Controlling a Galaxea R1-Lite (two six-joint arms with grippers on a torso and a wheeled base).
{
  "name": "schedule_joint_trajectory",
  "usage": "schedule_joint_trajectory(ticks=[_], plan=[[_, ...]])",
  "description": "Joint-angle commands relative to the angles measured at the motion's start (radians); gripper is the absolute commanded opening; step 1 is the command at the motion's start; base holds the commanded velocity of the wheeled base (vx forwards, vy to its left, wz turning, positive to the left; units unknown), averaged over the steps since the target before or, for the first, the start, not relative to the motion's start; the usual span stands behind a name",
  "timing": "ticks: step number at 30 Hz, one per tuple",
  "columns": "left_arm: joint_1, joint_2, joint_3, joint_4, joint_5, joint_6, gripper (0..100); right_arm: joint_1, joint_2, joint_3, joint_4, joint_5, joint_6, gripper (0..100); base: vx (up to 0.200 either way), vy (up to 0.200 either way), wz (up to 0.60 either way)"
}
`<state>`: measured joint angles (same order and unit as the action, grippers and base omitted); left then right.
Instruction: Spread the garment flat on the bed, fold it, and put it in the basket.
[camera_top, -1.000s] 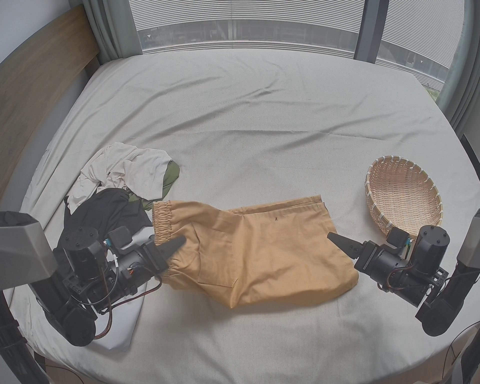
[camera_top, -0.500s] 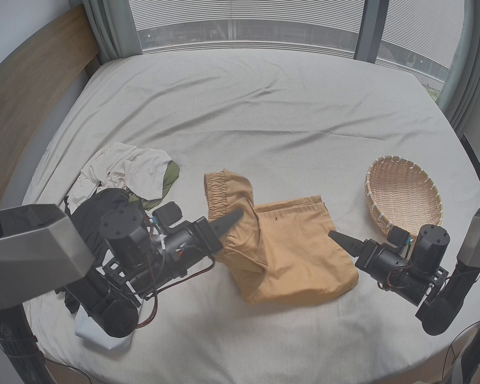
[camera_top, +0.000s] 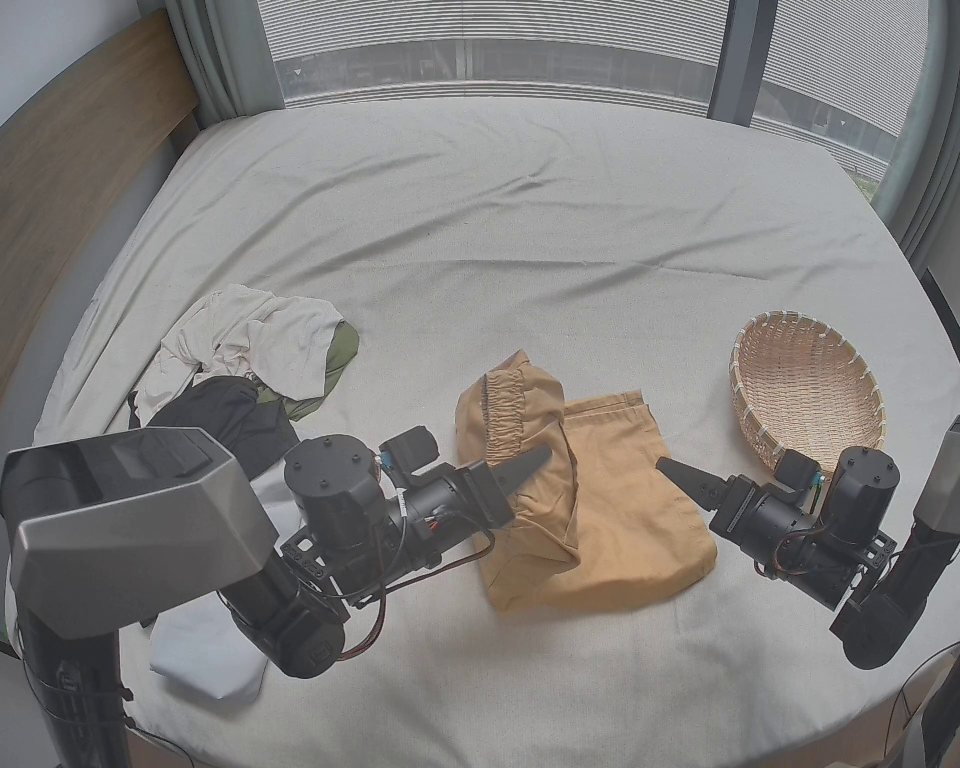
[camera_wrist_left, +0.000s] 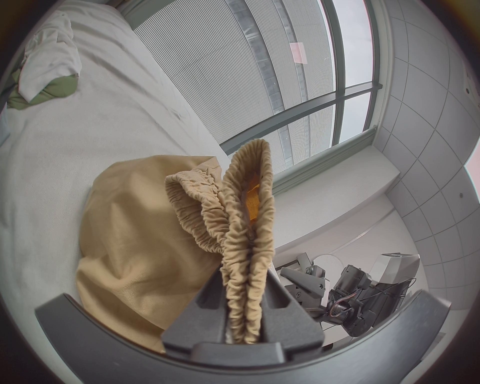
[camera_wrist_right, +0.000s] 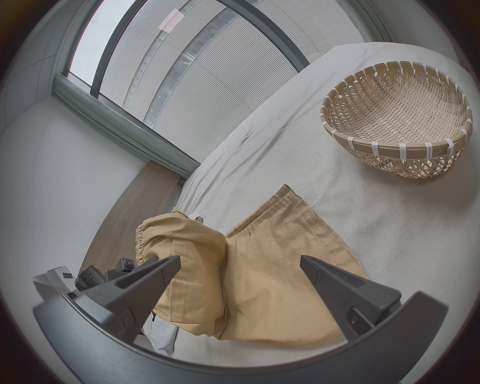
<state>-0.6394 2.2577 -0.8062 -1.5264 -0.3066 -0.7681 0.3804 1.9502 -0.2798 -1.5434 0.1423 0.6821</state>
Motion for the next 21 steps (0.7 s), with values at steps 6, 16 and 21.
schedule_joint_trajectory(ticks=[6,16,21], plan=[[-0.011,0.059,-0.091,0.055,0.001,0.0,0,0.003,0.001,-0.004,-0.001,0.0,0.0,100,0.0,0.0,0.0],[-0.045,0.071,-0.137,0.115,0.014,0.003,100,-0.002,0.001,-0.001,-0.001,0.0,0.002,100,0.0,0.0,0.0],[-0.04,0.068,-0.131,0.127,0.027,0.012,100,-0.009,0.003,0.008,-0.001,-0.001,0.002,100,0.0,0.0,0.0]])
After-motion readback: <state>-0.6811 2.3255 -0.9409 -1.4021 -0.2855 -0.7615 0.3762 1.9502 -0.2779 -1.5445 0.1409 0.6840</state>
